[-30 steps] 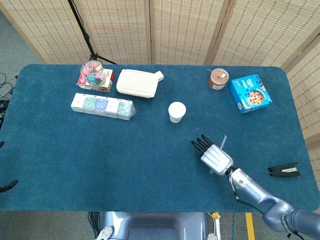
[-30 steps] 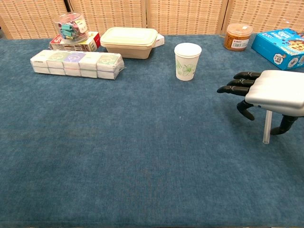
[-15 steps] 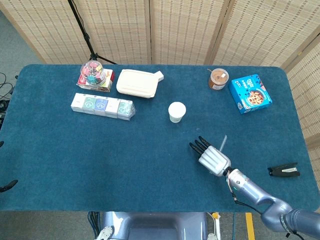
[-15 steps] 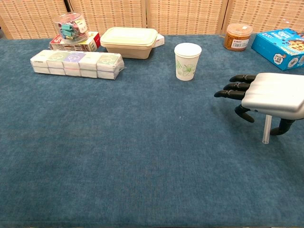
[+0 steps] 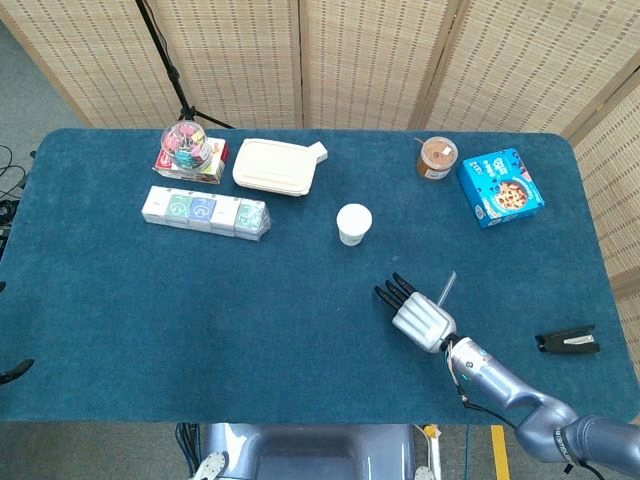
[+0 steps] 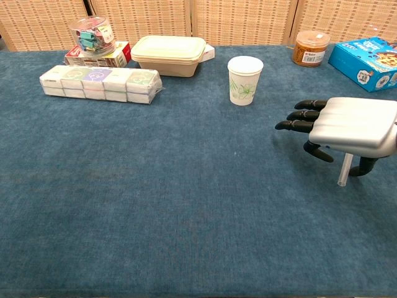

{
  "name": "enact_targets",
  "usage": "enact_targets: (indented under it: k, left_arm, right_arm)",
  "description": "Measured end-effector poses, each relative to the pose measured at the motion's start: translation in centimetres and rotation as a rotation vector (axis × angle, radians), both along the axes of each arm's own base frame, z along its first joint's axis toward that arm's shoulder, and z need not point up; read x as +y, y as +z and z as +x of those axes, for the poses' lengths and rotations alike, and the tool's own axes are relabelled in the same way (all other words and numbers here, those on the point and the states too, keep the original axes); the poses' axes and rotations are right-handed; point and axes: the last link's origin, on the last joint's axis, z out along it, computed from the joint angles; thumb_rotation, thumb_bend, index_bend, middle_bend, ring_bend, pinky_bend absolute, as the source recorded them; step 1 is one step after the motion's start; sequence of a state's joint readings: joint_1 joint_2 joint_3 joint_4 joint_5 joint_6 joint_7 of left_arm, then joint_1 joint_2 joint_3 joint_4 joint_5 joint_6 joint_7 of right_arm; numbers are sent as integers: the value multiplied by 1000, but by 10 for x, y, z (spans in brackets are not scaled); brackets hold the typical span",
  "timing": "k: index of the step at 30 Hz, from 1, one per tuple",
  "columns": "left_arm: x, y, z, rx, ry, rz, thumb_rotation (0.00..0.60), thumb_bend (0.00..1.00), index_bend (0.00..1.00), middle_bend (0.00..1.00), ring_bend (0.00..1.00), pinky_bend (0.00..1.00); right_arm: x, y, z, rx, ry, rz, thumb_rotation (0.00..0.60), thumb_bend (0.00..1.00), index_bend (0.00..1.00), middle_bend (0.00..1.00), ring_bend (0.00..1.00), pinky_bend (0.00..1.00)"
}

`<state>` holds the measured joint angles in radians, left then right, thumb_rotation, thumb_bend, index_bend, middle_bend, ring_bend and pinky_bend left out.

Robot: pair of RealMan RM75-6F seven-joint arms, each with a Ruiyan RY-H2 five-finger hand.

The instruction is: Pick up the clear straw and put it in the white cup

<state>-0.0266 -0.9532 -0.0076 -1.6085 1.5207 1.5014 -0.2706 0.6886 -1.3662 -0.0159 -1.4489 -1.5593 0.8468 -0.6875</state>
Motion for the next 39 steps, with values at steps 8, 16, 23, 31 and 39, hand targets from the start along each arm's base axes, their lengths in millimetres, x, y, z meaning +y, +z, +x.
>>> enact_targets:
  k: [8, 16, 23, 31, 39]
  left_arm:
    - [0, 1, 0, -1, 0, 0, 600, 37, 0, 0, 0, 0]
    - [0, 1, 0, -2, -1, 0, 600, 37, 0, 0, 0, 0]
    - [0, 1, 0, -1, 0, 0, 600, 36, 0, 0, 0, 0]
    - [0, 1, -1, -3, 2, 2, 600, 37, 0, 0, 0, 0]
    - [0, 1, -1, -2, 3, 1, 600, 36, 0, 0, 0, 0]
  right_arm:
    - [0, 2, 3, -4, -4, 0, 600, 339, 502, 20, 0, 0]
    - [0, 0, 3, -1, -7, 4, 600, 351, 512, 20, 0, 0]
    - [0, -3, 5, 0, -7, 9, 600, 398, 522, 20, 0, 0]
    - [0, -6, 6, 5, -2, 12, 600, 420, 538, 20, 0, 0]
    - [0, -9, 5, 8, -4, 16, 600, 423, 544, 20, 0, 0]
